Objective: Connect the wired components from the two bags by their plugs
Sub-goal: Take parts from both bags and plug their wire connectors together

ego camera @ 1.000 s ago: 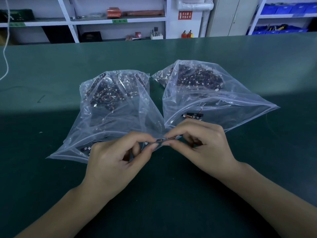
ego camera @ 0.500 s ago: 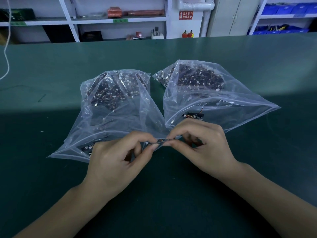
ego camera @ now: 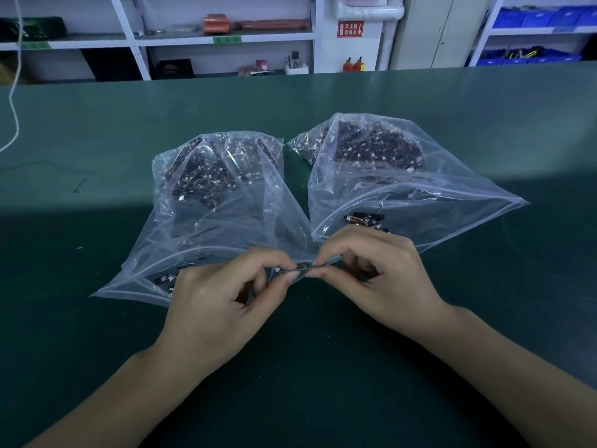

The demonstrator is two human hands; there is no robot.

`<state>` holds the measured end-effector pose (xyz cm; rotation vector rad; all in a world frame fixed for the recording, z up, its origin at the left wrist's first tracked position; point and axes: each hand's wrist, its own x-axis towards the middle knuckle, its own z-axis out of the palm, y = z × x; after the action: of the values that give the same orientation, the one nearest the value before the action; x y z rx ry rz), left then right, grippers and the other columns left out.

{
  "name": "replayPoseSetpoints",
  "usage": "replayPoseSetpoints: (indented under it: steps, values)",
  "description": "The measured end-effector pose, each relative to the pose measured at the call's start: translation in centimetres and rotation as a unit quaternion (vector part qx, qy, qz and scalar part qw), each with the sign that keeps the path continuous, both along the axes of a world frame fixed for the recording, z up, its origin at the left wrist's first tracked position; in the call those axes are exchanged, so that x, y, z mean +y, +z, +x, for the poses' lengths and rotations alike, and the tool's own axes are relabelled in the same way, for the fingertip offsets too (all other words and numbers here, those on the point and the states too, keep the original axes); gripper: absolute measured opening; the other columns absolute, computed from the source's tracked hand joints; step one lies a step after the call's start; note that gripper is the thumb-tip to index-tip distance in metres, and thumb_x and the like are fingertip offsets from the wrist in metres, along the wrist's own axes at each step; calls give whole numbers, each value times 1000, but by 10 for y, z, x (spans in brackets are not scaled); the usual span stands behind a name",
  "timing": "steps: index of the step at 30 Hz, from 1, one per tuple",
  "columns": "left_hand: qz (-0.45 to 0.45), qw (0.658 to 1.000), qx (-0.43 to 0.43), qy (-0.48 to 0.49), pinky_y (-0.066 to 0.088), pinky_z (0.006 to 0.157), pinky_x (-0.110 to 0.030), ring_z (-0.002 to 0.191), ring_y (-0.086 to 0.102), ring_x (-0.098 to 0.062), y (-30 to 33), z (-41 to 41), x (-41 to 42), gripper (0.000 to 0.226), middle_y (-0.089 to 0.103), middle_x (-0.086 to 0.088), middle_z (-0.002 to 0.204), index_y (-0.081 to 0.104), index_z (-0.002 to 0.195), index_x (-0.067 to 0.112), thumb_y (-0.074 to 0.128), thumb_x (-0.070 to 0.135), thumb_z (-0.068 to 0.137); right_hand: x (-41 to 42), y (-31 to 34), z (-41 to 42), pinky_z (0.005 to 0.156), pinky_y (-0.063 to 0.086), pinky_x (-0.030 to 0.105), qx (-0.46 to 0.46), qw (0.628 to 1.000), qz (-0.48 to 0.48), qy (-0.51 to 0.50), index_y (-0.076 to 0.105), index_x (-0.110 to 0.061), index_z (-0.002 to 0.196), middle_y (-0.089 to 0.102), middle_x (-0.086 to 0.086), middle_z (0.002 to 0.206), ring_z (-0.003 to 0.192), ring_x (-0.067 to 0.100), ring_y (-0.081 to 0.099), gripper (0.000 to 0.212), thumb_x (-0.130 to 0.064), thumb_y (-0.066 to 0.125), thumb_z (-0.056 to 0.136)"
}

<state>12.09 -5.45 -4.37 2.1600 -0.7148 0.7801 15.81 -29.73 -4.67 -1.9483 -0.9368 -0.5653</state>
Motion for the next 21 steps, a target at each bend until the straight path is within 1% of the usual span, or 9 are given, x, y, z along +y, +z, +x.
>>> replayPoseSetpoints:
  steps: [3,7,9,11,13,15,17,19,21]
  values:
    - [6,1000,1,9,36,57,-11,52,44,2,0,0,0,14,43,23,64,78,103,18,71,31,102,1,1,-1,64,33,8,-4,1000,1,-6,75,-12,92,56,-27,86,60,4,42,10,-19,82,95]
    - [13,1000,-4,7,36,57,-11,52,42,4,0,1,0,15,44,22,63,78,103,18,71,31,102,0,1,-1,64,34,9,-4,1000,-12,-6,75,-12,91,54,-29,86,61,6,43,10,-18,83,94]
    - [17,1000,-3,9,37,55,-13,52,42,6,1,0,-1,15,46,21,62,76,105,22,71,35,102,-2,1,1,64,33,8,4,1000,-23,-10,75,-14,92,52,-30,82,59,4,43,9,-19,82,94]
    - [17,1000,5,15,40,53,-15,52,45,4,2,-1,-1,14,48,23,63,70,108,28,70,40,101,-8,3,4,63,32,6,5,999,-34,-16,75,-15,93,50,-32,79,58,-1,43,9,-21,82,94]
    - [16,1000,6,25,44,50,-22,52,49,-1,3,-1,2,16,52,21,62,67,99,29,68,44,102,-18,7,11,65,34,6,-9,998,-45,-32,77,-16,92,56,-32,83,61,-1,47,9,-23,82,94]
    - [27,999,2,30,43,46,-29,51,50,-6,4,1,4,32,50,19,61,66,81,23,63,44,105,-30,11,21,67,39,10,-26,995,-44,-82,79,-16,92,66,-25,87,63,5,53,9,-25,82,93]
    - [54,998,-14,38,40,44,-34,49,44,-7,8,2,5,46,40,20,58,56,66,23,59,41,108,-43,10,31,65,46,18,-18,989,-42,-140,82,-18,93,71,-18,87,66,9,57,7,-25,81,92]
    - [88,994,-43,57,39,41,-38,47,39,-5,12,4,8,50,33,18,56,48,62,27,57,38,110,-51,7,38,66,51,29,1,982,-62,-176,83,-21,96,74,-16,87,69,10,60,4,-24,81,93]
    - [112,988,-75,80,40,41,-38,46,40,-11,15,6,12,53,36,14,54,48,59,22,57,33,110,-55,4,41,66,54,36,10,973,-81,-214,83,-26,99,74,-15,87,70,9,60,6,-25,79,95]
